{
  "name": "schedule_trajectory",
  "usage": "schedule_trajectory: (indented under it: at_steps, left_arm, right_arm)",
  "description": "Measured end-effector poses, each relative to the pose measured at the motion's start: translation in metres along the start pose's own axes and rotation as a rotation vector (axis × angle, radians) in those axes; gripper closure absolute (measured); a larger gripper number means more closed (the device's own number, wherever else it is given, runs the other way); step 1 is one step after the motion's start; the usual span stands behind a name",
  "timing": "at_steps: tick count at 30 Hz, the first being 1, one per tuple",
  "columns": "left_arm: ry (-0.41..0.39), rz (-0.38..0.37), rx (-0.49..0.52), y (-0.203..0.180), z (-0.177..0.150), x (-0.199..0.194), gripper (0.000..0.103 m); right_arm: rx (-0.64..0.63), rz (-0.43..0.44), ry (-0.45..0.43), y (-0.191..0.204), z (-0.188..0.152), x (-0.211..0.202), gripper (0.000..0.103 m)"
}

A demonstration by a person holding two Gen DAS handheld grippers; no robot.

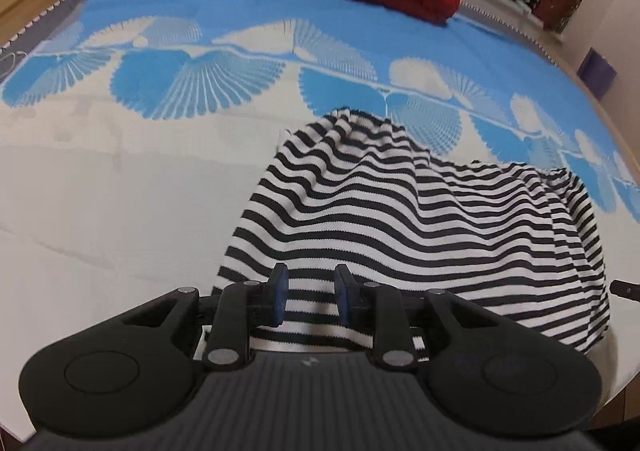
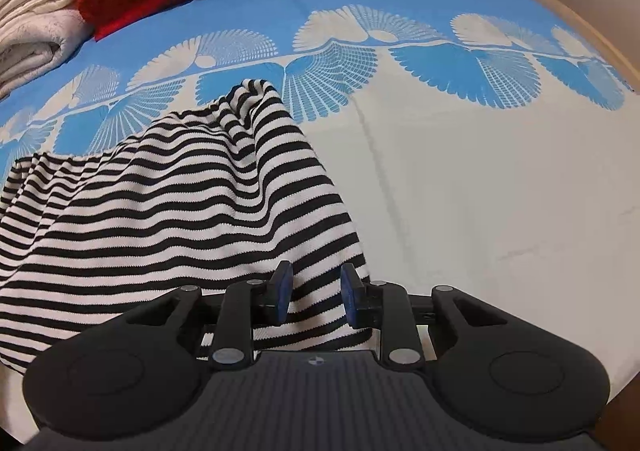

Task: Fold small clothes

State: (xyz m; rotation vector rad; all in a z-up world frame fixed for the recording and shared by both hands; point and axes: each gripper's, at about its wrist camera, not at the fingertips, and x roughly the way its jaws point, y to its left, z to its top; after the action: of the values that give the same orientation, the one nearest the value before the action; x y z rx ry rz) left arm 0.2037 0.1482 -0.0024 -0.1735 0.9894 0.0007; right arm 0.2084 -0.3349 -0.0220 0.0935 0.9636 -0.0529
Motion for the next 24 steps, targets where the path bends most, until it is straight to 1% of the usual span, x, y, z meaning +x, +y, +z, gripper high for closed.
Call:
schedule_trajectory:
  at_steps: [4, 7, 11, 12, 13, 15, 16, 17, 20, 24]
  left_arm:
    - [-0.038, -0.004, 0.011, 0.008, -0.01, -0.021, 0.076]
    - [-0.039, -0.028, -0.05, 0.024, -0.018, -0.032, 0.075]
    - [0.026, -0.059, -0.175, 0.049, -0.034, -0.033, 0.075]
    - [0.038, -0.07, -0.198, 0.053, -0.038, -0.032, 0.072]
    - [0.054, -0.082, -0.223, 0.058, -0.043, -0.03, 0.068]
    - [0.101, -0.097, -0.271, 0.067, -0.052, -0.021, 0.053]
    - [0.142, -0.098, -0.3, 0.071, -0.055, -0.014, 0.045]
    - [0.18, -0.096, -0.325, 0.074, -0.059, -0.008, 0.043]
    - [0.249, -0.122, -0.384, 0.081, -0.062, 0.01, 0.041]
    - [0.284, -0.14, -0.463, 0.089, -0.063, 0.029, 0.041]
  right_arm:
    - [0.0, 0.014, -0.015, 0.0, -0.002, -0.008, 0.076]
    - [-0.005, 0.022, -0.041, -0.001, -0.005, -0.019, 0.076]
    - [-0.029, 0.011, -0.077, -0.004, -0.009, -0.032, 0.075]
    - [-0.039, 0.002, -0.085, -0.004, -0.011, -0.034, 0.074]
    - [-0.043, -0.004, -0.091, -0.006, -0.012, -0.037, 0.074]
    - [-0.032, -0.005, -0.1, -0.01, -0.013, -0.04, 0.074]
    - [-0.023, -0.006, -0.104, -0.012, -0.013, -0.042, 0.074]
    - [-0.013, -0.009, -0.106, -0.015, -0.014, -0.043, 0.074]
    - [0.021, -0.013, -0.105, -0.023, -0.015, -0.045, 0.074]
    - [0.029, -0.027, -0.095, -0.025, -0.017, -0.043, 0.074]
